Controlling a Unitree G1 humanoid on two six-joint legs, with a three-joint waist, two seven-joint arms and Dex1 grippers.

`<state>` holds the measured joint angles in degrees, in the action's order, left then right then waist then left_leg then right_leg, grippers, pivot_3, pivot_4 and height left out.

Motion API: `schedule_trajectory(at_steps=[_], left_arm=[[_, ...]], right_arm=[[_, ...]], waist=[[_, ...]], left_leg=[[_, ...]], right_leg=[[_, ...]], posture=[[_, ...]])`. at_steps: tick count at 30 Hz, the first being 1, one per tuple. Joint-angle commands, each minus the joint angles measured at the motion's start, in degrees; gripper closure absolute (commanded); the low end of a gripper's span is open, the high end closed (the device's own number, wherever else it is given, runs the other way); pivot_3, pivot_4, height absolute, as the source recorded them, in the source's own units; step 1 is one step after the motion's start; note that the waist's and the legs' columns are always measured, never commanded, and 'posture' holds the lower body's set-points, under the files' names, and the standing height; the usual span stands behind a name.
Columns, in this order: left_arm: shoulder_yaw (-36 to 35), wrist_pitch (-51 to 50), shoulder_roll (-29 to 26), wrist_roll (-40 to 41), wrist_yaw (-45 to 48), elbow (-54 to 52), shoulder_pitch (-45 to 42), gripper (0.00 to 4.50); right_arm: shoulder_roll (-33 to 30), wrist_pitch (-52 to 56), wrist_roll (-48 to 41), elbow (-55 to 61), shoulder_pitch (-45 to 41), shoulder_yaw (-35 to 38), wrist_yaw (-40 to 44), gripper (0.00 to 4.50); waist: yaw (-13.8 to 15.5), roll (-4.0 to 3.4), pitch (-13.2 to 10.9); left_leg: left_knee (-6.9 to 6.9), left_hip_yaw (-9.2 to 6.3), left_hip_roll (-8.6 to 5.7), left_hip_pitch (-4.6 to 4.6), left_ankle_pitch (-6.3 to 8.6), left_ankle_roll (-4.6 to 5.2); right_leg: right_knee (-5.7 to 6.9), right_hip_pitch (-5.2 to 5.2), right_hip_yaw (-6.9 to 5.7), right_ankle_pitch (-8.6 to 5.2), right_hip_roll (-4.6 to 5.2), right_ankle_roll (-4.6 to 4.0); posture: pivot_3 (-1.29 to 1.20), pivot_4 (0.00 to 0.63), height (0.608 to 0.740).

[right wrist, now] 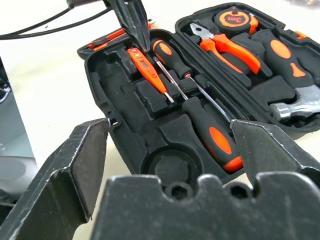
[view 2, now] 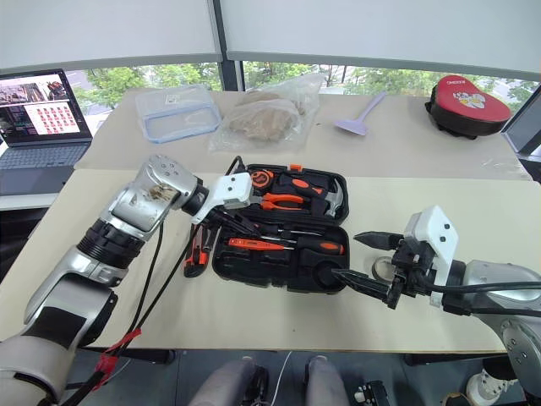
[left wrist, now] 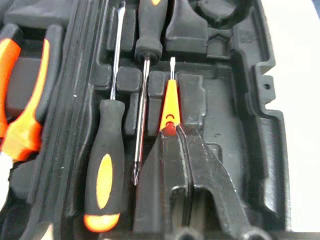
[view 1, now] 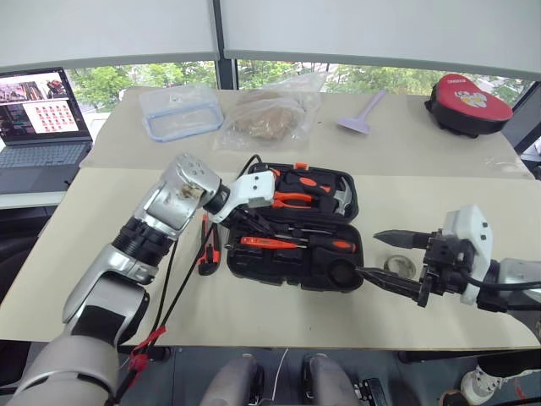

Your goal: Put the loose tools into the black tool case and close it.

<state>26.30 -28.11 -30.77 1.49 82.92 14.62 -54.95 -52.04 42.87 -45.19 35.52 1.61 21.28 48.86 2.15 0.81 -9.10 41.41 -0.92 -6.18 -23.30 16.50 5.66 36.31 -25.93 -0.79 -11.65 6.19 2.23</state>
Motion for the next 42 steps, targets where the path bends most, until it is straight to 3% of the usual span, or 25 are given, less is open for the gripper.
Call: schedule_trajectory(at_steps=[1,15,22,31,42], left_arm=[[1.31,2.38,0.43,-1.92,-1.26,0.16,0.34,4.45],[3.83,6.78,-0.93,-5.78,-2.11,-0.25,4.53,4.45],[-2.77,5.44,1.09,-0.09,-4.01,-1.4,4.81,4.45],[-12.15,11.65,5.19,9.06,-5.33,5.33,10.26,4.45],[-11.09,18.89,6.56,6.78,-5.13,12.79,10.81,4.45]], right_arm=[[-0.44,-0.98,-0.44,0.51,-0.97,0.73,0.24,0.0],[-0.24,-0.4,-1.22,0.63,-1.4,0.42,-0.38,0.0],[0.06,-0.69,-0.85,0.09,-1.99,-0.48,-0.8,0.0],[0.33,-0.54,-1.25,0.82,-1.57,-1.18,-1.5,0.0],[0.03,-0.21,-1.86,0.5,-1.79,-0.82,-1.58,0.0]], waist=[[0.05,0.0,0.0],[0.08,-0.03,0.07],[0.14,-0.02,0.07],[-0.05,-0.03,0.07],[0.07,-0.03,0.07]], left_leg=[[0.0,0.0,0.0,0.0,0.0,0.0],[-0.02,-0.02,0.01,0.25,0.01,0.0],[-0.06,-0.04,0.02,0.34,0.01,0.01],[-0.03,-0.05,0.01,0.2,0.01,0.0],[0.0,-0.04,-0.01,0.17,0.01,0.0]], right_leg=[[0.0,0.0,0.0,0.0,0.01,0.0],[-0.03,0.29,0.01,0.0,0.03,0.0],[-0.08,0.42,0.0,0.0,0.01,0.0],[-0.03,0.2,-0.01,0.0,0.02,0.0],[-0.04,0.2,-0.02,0.0,0.04,0.0]], posture=[[0.0,0.15,0.722],[0.0,0.15,0.722],[0.0,0.15,0.722],[0.0,0.15,0.722],[0.0,0.15,0.722]])
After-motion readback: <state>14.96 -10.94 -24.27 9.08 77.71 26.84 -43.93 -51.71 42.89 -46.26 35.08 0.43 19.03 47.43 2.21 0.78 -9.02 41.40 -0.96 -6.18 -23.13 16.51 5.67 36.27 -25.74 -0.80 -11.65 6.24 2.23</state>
